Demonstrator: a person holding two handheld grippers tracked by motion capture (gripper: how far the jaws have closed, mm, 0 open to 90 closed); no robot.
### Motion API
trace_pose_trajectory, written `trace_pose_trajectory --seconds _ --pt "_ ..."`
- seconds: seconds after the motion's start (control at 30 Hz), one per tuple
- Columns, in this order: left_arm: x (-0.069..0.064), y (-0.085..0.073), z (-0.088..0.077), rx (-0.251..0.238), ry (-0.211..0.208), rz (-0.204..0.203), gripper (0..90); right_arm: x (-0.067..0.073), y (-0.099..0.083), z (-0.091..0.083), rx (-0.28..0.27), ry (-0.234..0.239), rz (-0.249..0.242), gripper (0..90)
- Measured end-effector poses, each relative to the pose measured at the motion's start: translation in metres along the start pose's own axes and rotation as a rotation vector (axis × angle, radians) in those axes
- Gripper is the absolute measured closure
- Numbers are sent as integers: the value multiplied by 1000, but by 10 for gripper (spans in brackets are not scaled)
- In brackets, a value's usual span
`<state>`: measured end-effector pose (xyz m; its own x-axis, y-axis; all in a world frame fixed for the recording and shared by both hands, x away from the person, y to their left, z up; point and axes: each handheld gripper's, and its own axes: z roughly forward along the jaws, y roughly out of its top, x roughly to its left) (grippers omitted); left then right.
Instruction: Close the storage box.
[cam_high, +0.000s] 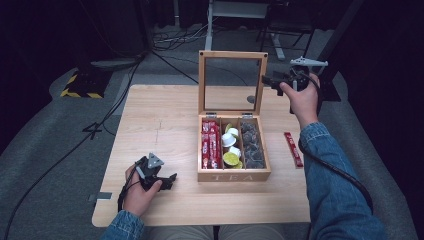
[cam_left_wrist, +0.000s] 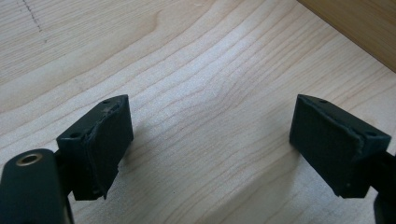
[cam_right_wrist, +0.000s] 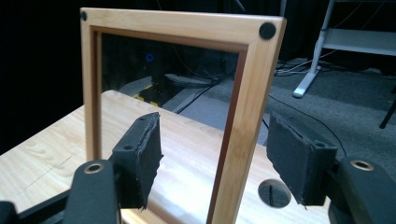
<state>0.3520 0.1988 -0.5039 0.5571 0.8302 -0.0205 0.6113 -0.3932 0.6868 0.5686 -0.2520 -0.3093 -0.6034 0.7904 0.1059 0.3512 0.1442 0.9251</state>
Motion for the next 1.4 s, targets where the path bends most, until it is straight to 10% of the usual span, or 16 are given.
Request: trace_pose_trajectory --seconds 0.97,1.4 --pt "1 0 0 -2 -8 2 134 -21 -7 60 54 13 72 362" --pt "1 0 0 -2 -8 2 134 -12 -6 56 38 34 91 374"
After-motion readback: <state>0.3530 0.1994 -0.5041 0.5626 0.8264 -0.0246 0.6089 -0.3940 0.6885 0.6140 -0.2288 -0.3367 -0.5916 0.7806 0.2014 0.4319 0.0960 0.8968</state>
